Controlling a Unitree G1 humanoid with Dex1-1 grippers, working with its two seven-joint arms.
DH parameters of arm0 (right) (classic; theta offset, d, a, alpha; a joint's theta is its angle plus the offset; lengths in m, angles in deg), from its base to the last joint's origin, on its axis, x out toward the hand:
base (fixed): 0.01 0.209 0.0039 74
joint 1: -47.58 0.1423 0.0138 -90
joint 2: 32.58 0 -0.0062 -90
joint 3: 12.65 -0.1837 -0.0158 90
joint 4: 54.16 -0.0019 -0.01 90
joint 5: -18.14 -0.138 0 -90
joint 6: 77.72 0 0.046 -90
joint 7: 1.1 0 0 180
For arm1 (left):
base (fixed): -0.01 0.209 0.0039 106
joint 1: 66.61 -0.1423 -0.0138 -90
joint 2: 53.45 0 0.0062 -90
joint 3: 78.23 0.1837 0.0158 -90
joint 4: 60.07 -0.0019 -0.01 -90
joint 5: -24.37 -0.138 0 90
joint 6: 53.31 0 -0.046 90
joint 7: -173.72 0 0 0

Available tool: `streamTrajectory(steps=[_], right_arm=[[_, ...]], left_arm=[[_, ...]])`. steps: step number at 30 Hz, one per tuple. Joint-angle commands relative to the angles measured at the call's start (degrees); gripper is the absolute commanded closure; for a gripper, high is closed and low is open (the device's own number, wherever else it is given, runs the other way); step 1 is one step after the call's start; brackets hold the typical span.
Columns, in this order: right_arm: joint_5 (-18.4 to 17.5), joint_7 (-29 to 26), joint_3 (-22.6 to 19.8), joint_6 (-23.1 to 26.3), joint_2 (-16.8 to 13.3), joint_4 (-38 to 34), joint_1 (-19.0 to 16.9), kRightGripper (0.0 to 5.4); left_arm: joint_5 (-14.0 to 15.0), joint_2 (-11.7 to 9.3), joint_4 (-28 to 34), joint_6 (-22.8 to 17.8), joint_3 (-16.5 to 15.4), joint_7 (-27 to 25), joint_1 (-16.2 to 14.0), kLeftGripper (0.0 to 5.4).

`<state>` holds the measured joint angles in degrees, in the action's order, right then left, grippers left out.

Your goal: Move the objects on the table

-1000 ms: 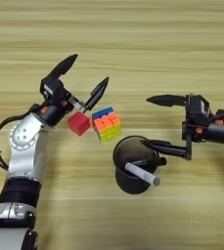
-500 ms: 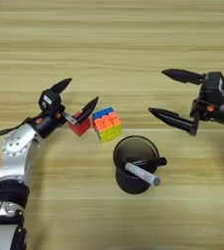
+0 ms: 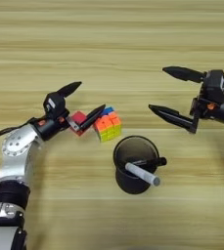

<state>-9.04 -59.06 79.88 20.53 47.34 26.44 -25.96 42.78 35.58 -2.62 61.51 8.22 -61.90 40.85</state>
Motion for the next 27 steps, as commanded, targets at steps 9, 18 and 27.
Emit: streamTrajectory(steps=[9, 18, 27], right_arm=[[-0.2, 0.4, -0.4, -0.6, -0.2, -2.2, 0.6, 0.03], [0.3, 0.6, -0.1, -0.8, -0.1, -2.5, 0.5, 0.03], [0.4, 1.0, 0.3, -1.0, -0.1, -2.6, 0.4, 0.03]], left_arm=[[-3.4, -1.5, 4.5, -1.8, 4.1, -2.9, -3.6, 0.00], [-6.9, -2.3, 1.9, -1.1, 6.3, -2.1, -1.9, 0.00], [-7.0, -1.8, -0.3, -0.1, 6.6, -2.4, -0.7, 0.00]])
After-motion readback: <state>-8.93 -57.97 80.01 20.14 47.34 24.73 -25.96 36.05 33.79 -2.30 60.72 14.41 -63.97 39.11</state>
